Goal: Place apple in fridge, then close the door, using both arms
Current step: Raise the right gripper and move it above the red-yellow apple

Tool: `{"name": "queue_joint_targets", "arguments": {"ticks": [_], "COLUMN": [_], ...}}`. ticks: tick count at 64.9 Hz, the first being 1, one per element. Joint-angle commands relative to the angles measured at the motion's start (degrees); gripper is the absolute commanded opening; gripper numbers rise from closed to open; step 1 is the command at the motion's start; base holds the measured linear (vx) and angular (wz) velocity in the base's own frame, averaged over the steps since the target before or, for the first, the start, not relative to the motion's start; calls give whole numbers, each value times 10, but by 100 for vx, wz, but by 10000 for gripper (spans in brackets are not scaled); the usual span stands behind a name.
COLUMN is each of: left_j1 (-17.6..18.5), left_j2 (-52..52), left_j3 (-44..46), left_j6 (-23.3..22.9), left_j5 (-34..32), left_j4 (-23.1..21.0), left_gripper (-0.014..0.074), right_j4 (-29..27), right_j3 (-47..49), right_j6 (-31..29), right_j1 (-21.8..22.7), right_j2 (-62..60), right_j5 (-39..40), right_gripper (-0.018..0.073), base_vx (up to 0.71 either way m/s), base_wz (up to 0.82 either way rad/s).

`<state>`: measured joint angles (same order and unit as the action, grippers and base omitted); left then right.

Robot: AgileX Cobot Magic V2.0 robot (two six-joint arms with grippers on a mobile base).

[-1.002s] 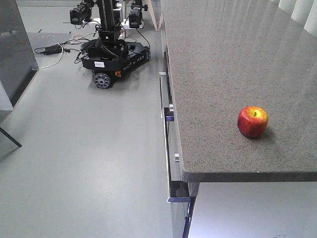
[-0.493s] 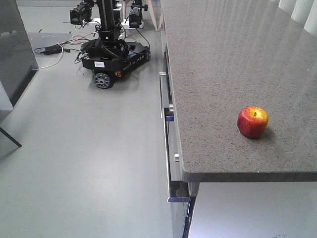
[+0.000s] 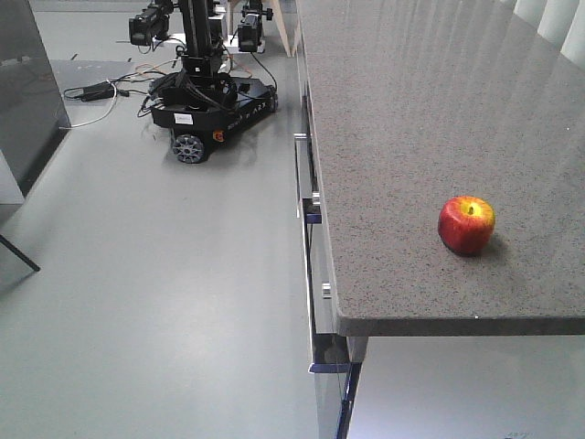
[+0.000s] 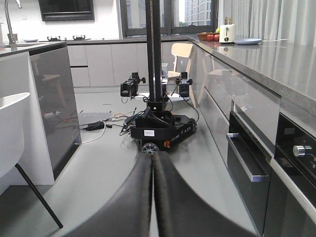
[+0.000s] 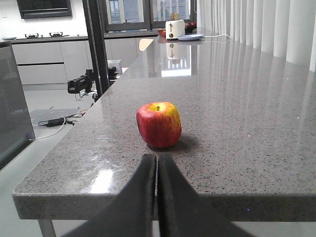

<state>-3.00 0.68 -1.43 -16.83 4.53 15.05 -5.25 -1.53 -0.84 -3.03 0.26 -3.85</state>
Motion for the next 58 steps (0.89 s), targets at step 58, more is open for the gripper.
{"name": "queue_joint_targets", "arguments": {"ticks": [58], "left_j1": [2], "left_j2": [9], "left_j3": [-16], "left_j6": [-5], "left_j5": [-41], "left_j4": [0], "left_gripper": [-6], "right_j4": [-88], "right_j3": [370], "right_j6": [-57], "right_j1": [-1], "right_j2": [143], "right_j5": [-220], "right_gripper": [323], "base_vx": [0], "base_wz": [0]}}
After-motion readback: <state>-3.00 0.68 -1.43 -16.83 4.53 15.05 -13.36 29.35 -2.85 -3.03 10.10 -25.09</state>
